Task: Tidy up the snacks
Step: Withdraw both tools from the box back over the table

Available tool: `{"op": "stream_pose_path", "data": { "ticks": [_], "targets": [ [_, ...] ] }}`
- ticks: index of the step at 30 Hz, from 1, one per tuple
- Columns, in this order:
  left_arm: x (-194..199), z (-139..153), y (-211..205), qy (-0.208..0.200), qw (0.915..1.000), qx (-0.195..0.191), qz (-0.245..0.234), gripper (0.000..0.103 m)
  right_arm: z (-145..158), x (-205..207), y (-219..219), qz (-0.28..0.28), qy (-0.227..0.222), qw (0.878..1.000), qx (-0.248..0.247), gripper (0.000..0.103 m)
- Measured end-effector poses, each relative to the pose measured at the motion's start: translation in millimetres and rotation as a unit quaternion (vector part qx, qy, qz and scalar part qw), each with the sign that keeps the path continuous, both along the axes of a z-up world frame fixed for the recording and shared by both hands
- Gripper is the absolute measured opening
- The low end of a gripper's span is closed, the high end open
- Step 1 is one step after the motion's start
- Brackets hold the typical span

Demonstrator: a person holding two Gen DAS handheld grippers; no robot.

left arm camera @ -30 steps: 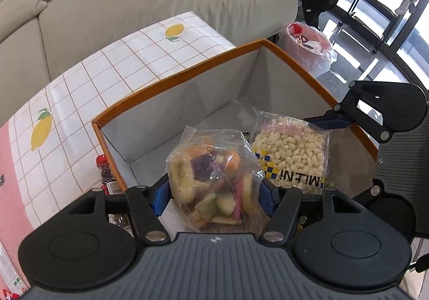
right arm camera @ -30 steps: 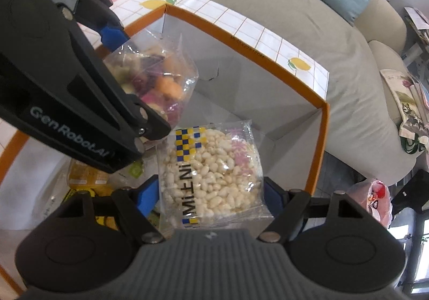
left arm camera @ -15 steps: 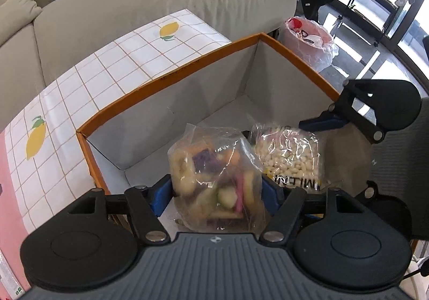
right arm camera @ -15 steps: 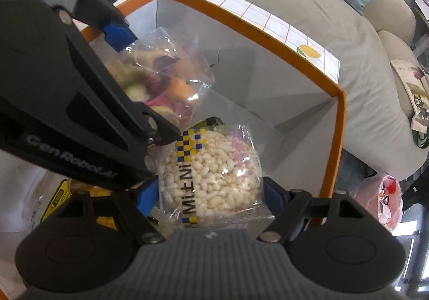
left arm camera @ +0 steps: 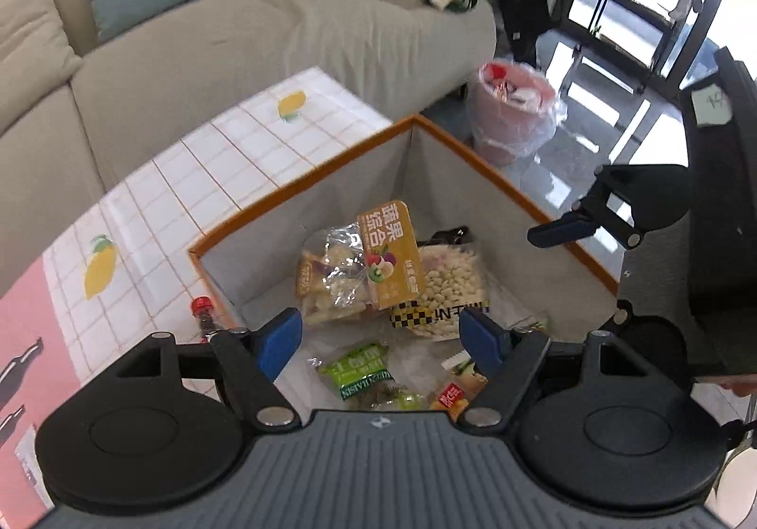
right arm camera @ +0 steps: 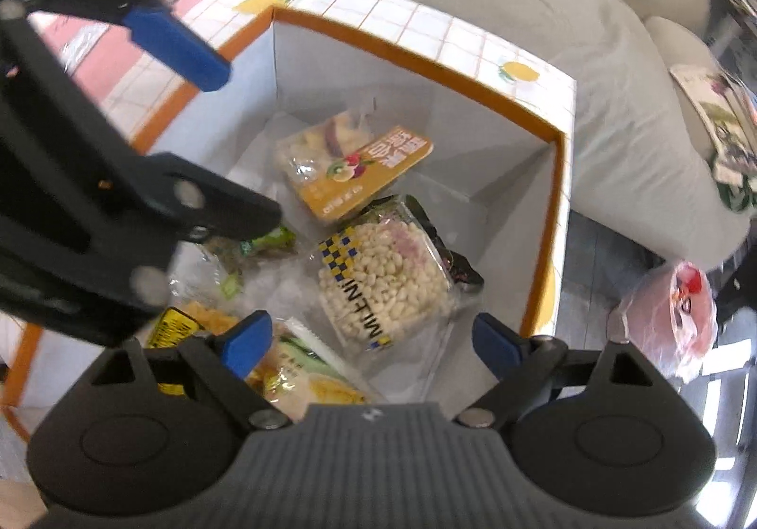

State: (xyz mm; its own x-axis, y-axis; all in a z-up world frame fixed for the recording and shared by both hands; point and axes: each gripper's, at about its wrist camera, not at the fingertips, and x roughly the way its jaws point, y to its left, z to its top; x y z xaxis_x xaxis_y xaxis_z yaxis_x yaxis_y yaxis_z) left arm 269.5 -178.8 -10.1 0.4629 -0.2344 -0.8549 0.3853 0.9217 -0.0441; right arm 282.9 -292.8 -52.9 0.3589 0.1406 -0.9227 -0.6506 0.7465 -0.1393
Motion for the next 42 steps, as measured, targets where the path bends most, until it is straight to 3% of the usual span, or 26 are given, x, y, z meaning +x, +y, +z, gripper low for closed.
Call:
{"op": "stream_pose_path", "data": {
  "ticks": [7, 13, 16, 21, 23, 25, 27, 29, 31, 33, 42],
  "targets": [
    [-47, 34, 33, -0.049, 0.9975, -0.040, 0.033, 0.088, 31, -47, 4, -0.081, -0.104, 0.991, 0.036, 0.089],
    [-96, 54, 81, -0.113, 0.9869, -0.076, 0.086, 0.086, 57, -82, 18, -0.122, -0.146, 0.975, 0.114, 0.089],
    [-121, 57, 111, -0.145, 0.9759, -0.091, 0.135, 0.085, 61, -97, 31, -0.144, -0.148, 0.966, 0.155, 0.089],
    [-156, 47, 163, -0.185, 0.9469, -0.125, 0.232, 0.085, 60, -121, 61, -0.150, -0.150, 0.959, 0.186, 0.089],
    [-166, 42, 178, -0.199, 0.9376, -0.113, 0.262, 0.084, 61, -130, 72, -0.145, -0.154, 0.959, 0.189, 0.090],
    [-173, 37, 190, -0.205, 0.9353, -0.082, 0.276, 0.084, 59, -136, 86, -0.142, -0.152, 0.959, 0.195, 0.090],
    [-180, 30, 203, -0.202, 0.9333, -0.059, 0.291, 0.084, 58, -144, 97, -0.145, -0.147, 0.958, 0.200, 0.090],
    [-187, 22, 217, -0.186, 0.9319, -0.059, 0.306, 0.084, 53, -150, 108, -0.148, -0.132, 0.957, 0.210, 0.097],
    [-194, 14, 230, -0.171, 0.9294, -0.054, 0.323, 0.082, 46, -157, 121, -0.150, -0.120, 0.957, 0.218, 0.097],
    [-201, 6, 240, -0.163, 0.9272, -0.043, 0.334, 0.076, 37, -164, 134, -0.149, -0.112, 0.958, 0.216, 0.097],
    [-224, -44, 263, -0.088, 0.9410, -0.029, 0.325, 0.075, -20, -179, 178, -0.156, -0.074, 0.968, 0.183, 0.097]
  ]
}}
